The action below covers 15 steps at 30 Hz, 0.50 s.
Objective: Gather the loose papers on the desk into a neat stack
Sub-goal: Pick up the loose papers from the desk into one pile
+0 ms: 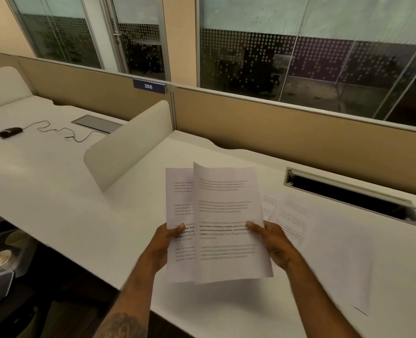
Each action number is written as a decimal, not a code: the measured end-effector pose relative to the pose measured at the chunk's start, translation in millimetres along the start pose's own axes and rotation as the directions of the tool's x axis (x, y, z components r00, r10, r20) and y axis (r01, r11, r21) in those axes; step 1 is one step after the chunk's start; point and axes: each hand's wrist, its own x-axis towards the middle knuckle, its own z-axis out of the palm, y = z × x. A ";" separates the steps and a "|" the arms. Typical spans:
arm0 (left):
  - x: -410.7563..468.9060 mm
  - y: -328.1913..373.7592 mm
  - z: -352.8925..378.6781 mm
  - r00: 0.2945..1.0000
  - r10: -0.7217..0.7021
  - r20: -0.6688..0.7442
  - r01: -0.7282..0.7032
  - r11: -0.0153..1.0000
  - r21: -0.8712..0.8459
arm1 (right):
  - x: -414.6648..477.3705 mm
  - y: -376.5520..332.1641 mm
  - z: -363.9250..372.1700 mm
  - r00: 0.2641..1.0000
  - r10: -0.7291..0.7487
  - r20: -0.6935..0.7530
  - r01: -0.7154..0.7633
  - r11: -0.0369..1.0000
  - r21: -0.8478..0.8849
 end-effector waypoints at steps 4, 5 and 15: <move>-0.4 -4.8 7.2 0.999 0.003 0.043 -0.002 1.000 -0.028 | -3.6 11.2 18.8 1.000 0.000 0.018 -0.001 0.997 0.083; 0.5 -6.2 8.8 0.999 -0.014 0.032 0.016 0.998 -0.053 | -3.8 12.4 21.8 1.000 -0.006 -0.007 0.006 0.997 0.080; 16.1 -34.3 41.0 0.999 0.040 -0.009 -0.039 0.992 0.118 | -11.2 11.6 3.1 0.969 -0.030 -0.245 0.023 0.999 -0.032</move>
